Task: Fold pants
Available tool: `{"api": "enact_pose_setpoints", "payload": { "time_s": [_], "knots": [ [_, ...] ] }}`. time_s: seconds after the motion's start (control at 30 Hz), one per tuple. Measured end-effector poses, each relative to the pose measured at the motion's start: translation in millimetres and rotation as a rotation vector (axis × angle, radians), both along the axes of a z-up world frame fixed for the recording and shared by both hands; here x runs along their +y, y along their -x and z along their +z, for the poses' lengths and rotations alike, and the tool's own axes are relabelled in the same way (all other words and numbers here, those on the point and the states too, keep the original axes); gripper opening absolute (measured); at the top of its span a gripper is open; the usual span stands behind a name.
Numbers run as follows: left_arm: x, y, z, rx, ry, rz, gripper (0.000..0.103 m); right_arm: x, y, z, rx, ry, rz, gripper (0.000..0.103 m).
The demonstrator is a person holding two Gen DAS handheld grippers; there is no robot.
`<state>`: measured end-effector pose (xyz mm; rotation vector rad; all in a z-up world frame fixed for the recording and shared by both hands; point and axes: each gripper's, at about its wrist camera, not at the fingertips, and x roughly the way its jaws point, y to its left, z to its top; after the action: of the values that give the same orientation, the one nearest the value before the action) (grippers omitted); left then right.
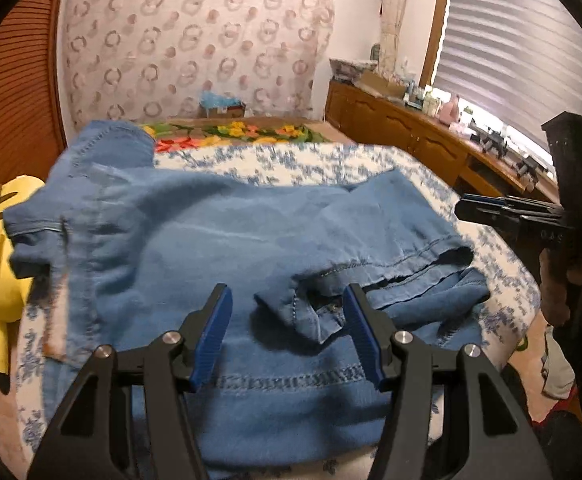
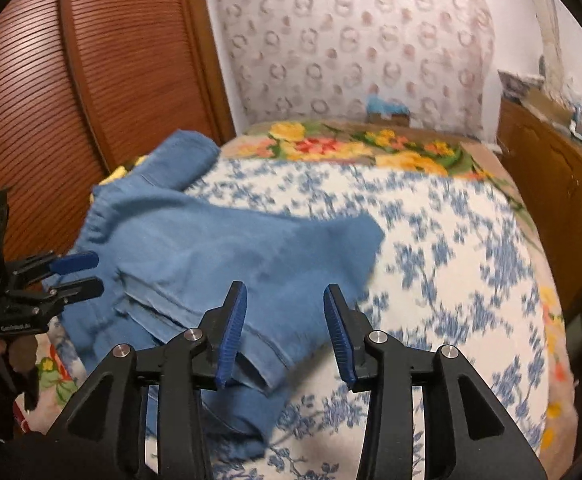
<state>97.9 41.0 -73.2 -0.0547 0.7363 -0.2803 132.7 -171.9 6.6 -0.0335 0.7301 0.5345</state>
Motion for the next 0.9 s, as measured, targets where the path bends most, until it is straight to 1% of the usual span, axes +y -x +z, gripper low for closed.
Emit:
{"api": "enact_pose_setpoints", "payload": {
  "time_s": [0.13,0.2,0.3,0.37,0.47,0.5,0.53,0.57,0.6,0.7,0.8,0.9],
  "knots": [
    [-10,-13,-14,0.034,-0.016,-0.006,0.056,-1,-3,-18,0.049,-0.008,-0.006,0.041],
    [-12,-17,-17,0.037,-0.010,-0.008,0.054,-1,-4,-25,0.069,-0.023,-0.008,0.041],
    [-13,-20,-20,0.037,0.002,-0.016,0.045,-2,-8,-33,0.116,-0.063,0.001,0.041],
    [-15,-21,-19,0.026,-0.010,-0.023,0.040,-4,-11,-38,0.146,-0.095,0.002,0.041],
    [-19,-23,-20,0.014,-0.016,-0.025,0.027,-5,-14,-41,0.163,-0.122,0.010,0.041],
    [-18,-24,-19,0.012,-0.016,-0.024,0.020,-5,-14,-41,0.164,-0.128,0.011,0.036],
    [-18,-24,-19,0.006,-0.016,-0.021,0.016,-5,-14,-40,0.164,-0.134,0.013,0.029],
    [-19,-23,-17,-0.003,-0.017,-0.019,0.012,-5,-15,-39,0.163,-0.140,0.022,0.018],
    [-19,-21,-15,-0.015,-0.019,-0.021,0.008,-4,-15,-37,0.157,-0.142,0.028,0.013],
    [-22,-12,-5,-0.046,-0.031,-0.032,0.005,-4,-13,-23,0.112,-0.153,0.041,0.008],
    [-22,2,14,-0.092,-0.009,-0.050,0.004,-3,-12,1,0.047,-0.161,0.049,0.007],
    [-19,18,36,-0.138,0.014,-0.061,0.004,3,-11,33,-0.028,-0.164,0.071,0.006]
  ]
}}
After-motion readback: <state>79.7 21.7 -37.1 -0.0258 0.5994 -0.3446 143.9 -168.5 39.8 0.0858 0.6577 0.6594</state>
